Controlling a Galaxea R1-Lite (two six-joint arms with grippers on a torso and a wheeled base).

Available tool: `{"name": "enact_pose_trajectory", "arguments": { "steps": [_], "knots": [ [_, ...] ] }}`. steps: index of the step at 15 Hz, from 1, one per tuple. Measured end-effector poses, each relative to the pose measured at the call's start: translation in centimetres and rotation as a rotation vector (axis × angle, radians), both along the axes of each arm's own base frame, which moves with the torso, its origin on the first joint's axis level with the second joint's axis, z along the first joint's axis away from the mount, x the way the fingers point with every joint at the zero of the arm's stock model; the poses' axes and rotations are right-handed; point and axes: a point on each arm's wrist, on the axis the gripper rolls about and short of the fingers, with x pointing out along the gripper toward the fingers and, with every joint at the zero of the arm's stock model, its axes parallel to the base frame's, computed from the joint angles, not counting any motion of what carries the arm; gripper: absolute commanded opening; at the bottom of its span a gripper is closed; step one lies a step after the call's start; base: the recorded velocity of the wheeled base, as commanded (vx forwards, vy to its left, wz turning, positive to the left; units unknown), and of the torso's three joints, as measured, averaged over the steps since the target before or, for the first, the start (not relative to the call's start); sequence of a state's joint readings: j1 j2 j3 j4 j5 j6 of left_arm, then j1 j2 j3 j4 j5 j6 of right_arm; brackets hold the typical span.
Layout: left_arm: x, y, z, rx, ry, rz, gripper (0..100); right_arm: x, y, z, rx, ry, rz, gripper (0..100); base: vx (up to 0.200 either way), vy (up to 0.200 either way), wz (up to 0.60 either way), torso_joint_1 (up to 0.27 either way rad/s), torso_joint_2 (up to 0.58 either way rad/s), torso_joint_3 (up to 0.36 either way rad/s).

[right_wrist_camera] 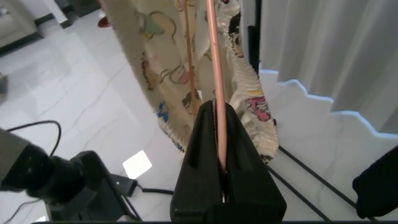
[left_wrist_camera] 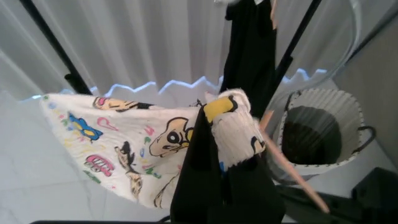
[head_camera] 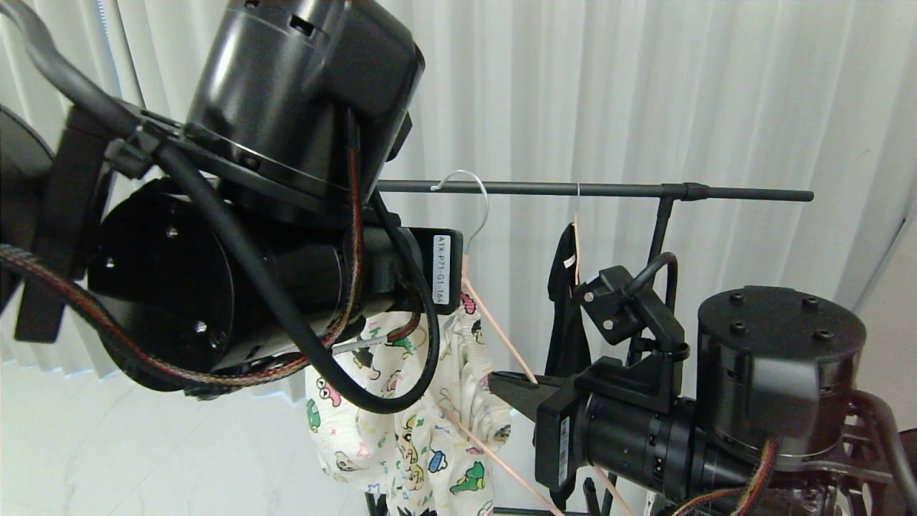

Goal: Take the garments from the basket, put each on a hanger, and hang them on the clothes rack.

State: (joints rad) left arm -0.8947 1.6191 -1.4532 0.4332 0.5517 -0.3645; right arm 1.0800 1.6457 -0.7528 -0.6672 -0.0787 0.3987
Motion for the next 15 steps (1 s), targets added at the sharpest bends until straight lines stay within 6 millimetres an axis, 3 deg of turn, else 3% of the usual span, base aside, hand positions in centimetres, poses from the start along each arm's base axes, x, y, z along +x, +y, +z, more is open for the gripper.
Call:
{"name": "enact_pose_trajectory", "arguments": {
  "steps": [8, 15],
  "knots": [
    [0.1, 0.7, -0.5, 0.035, -0.007, 0.05, 100, 0.6, -0.5, 0.1, 0.001, -0.01, -0.107, 0, 0.0, 0.0, 0.0, 0.0, 0.0, 0.0],
    [-0.8, 1.5, -2.5, 0.103, 0.03, 0.057, 100, 1.6, -1.2, 0.8, 0.041, -0.049, -0.19, 0, 0.0, 0.0, 0.0, 0.0, 0.0, 0.0]
  ]
}}
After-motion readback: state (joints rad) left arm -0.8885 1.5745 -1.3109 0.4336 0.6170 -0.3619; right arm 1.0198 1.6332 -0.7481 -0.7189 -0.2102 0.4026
